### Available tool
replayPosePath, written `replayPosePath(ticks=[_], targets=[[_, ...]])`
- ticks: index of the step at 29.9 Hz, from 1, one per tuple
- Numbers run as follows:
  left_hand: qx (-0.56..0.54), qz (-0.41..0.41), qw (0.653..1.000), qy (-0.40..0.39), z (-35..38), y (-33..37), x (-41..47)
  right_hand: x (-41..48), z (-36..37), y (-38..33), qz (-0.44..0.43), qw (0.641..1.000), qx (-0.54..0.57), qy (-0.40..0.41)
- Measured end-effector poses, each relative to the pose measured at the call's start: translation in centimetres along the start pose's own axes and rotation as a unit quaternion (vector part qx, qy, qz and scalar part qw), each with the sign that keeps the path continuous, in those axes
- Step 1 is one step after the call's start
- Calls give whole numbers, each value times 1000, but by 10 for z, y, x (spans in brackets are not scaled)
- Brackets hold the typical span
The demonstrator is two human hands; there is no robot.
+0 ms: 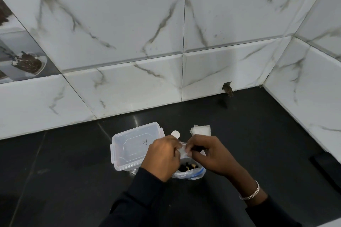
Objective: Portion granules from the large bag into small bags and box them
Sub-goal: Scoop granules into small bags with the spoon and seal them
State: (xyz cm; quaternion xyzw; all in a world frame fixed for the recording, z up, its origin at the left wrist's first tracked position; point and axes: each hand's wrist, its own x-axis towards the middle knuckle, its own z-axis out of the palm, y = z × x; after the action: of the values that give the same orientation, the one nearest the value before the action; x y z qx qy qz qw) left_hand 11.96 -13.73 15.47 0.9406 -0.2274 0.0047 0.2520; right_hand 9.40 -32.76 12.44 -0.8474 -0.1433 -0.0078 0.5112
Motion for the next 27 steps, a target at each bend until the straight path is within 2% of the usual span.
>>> replayPosePath(ticks=[3, 4, 6, 9, 12, 16, 21, 24, 27], targets=[[38, -5, 999, -18, -2, -9, -9, 13, 4, 2, 83, 992, 87, 41], [46, -10, 999, -24, -4, -13, -11, 24, 5, 7, 112, 988, 81, 63], [60, -17, 998, -30, -6, -20, -16, 51, 5, 25, 167, 983, -5, 71], [65, -31, 996, -52, -9, -29, -18, 99, 13, 64, 279, 947, -143, -70], [49, -42, 996, -62, -11, -31, -20, 125, 32, 87, 376, 888, -181, -192], [36, -64, 995, -71, -12, -32, -25, 136, 48, 93, 350, 892, -203, -202], [21, -91, 992, -83, -3, -42, -32, 138, 61, 98, 313, 878, -300, -203], [5, -84, 991, -101, 0, -43, -36, 132, 43, 86, 283, 900, -295, -152], [5, -79, 990, -115, 5, -44, -41, 116, 9, 46, 262, 946, -166, -91]])
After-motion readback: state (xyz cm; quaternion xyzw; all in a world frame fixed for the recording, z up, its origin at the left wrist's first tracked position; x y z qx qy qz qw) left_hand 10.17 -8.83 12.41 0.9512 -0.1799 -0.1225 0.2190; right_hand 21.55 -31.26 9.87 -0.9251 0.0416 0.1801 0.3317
